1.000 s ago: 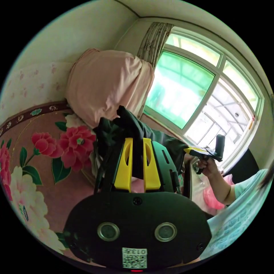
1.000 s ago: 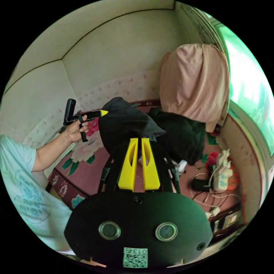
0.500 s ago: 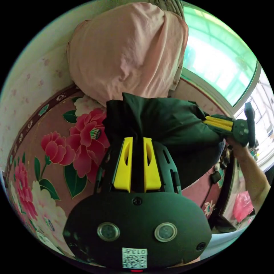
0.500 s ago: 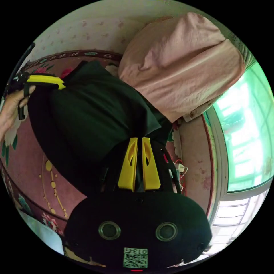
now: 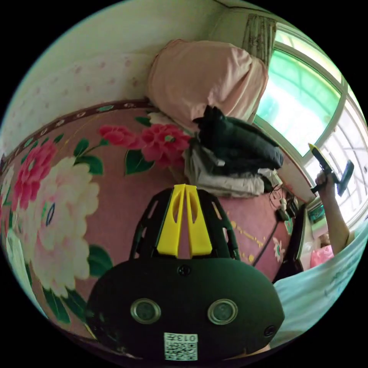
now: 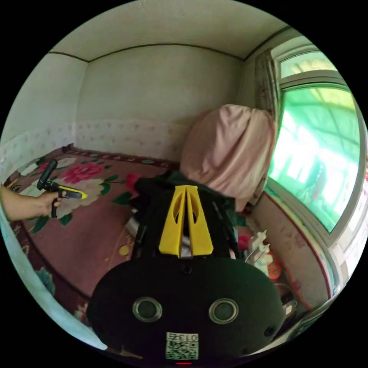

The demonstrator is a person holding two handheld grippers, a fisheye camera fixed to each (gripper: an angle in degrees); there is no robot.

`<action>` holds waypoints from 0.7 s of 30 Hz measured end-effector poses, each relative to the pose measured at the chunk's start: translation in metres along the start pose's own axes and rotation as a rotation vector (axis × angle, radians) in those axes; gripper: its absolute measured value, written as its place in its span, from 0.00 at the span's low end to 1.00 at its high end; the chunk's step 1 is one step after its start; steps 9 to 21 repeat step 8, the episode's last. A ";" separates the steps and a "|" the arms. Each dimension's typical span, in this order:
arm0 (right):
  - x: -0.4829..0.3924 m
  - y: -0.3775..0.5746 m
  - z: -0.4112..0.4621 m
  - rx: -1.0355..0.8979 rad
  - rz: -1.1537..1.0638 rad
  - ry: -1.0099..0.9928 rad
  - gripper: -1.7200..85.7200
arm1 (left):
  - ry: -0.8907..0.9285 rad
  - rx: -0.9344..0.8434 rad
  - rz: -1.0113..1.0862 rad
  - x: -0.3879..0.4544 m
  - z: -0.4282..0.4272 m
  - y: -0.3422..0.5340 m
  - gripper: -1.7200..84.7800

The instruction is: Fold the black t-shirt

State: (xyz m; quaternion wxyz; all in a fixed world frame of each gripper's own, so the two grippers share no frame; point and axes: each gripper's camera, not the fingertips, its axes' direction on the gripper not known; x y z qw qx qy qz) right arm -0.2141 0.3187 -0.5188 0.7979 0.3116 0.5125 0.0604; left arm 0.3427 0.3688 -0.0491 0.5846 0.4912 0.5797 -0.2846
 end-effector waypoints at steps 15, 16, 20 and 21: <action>-0.234 -0.048 -0.024 -0.122 -0.245 -0.422 0.02 | -0.360 -0.229 -0.277 -0.070 -0.157 0.223 0.02; -0.234 -0.048 -0.024 -0.122 -0.245 -0.422 0.02 | -0.360 -0.229 -0.277 -0.070 -0.157 0.223 0.02; -0.234 -0.048 -0.024 -0.122 -0.245 -0.422 0.02 | -0.360 -0.229 -0.277 -0.070 -0.157 0.223 0.02; -0.234 -0.048 -0.024 -0.122 -0.245 -0.422 0.02 | -0.360 -0.229 -0.277 -0.070 -0.157 0.223 0.02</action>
